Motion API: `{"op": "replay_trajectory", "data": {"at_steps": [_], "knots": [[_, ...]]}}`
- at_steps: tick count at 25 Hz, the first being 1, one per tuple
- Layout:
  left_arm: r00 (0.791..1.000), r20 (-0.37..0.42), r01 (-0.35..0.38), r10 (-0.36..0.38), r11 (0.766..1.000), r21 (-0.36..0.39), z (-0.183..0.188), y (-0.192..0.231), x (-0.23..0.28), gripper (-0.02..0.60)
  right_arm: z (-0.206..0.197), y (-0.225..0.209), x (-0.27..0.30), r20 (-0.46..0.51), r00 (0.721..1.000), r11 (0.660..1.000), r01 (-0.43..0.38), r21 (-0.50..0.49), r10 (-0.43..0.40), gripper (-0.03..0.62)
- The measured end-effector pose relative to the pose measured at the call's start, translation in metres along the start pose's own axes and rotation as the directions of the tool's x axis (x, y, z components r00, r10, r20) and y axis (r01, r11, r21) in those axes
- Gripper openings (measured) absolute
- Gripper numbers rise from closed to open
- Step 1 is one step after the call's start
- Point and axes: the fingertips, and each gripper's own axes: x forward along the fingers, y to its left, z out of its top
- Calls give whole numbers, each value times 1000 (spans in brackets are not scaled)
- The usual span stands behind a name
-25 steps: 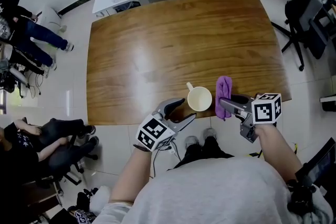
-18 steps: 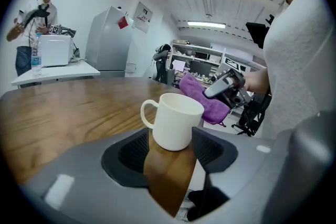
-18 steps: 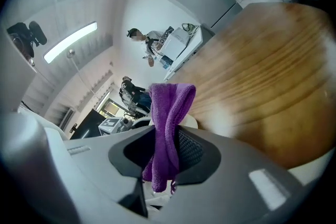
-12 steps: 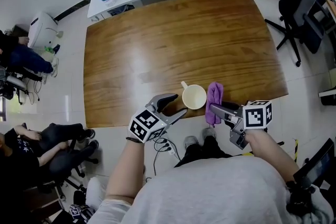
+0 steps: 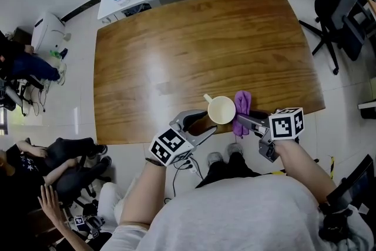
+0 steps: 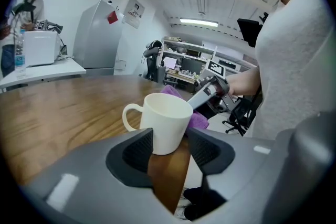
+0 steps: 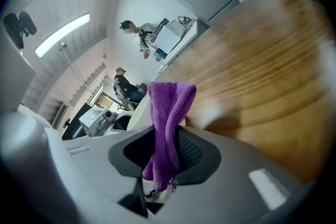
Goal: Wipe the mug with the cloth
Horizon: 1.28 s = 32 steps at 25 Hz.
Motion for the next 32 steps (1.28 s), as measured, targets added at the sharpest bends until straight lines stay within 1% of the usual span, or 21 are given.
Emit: {"op": "replay_trajectory", "data": {"at_steps": [3,7,11,15,18,21,24,28,32], "knots": [[1000,9,9,-9,1000,-9,0,-4,3,198,8,-12,2,-23,1000,1000,22,-14,-22,109],[1000,18,18,-18,1000,4,2,-6,9,198,25,-24,4,-26,998,998,54,-33,-55,108],[999,27,29,-29,1000,-4,2,-9,15,198,37,-33,8,-23,998,998,55,-28,-55,109],[1000,-8,6,-6,999,-33,-12,-3,8,198,42,-33,12,-40,998,998,40,-39,-42,109],[999,-17,-41,40,998,-50,-19,15,-5,198,45,-31,10,-46,998,998,32,-48,-34,109],[996,-18,-88,88,996,-29,-13,41,-14,198,49,-20,1,-38,999,998,9,-59,-11,108],[994,-15,-105,105,995,4,1,62,-17,198,49,1,-9,-38,999,995,-22,-100,18,109],[997,-33,-67,68,997,42,12,67,-11,190,46,20,-20,-25,999,993,-51,-108,48,109],[998,-43,-39,41,998,50,17,64,-4,174,41,16,-21,-21,998,996,-56,-70,54,109]]}}
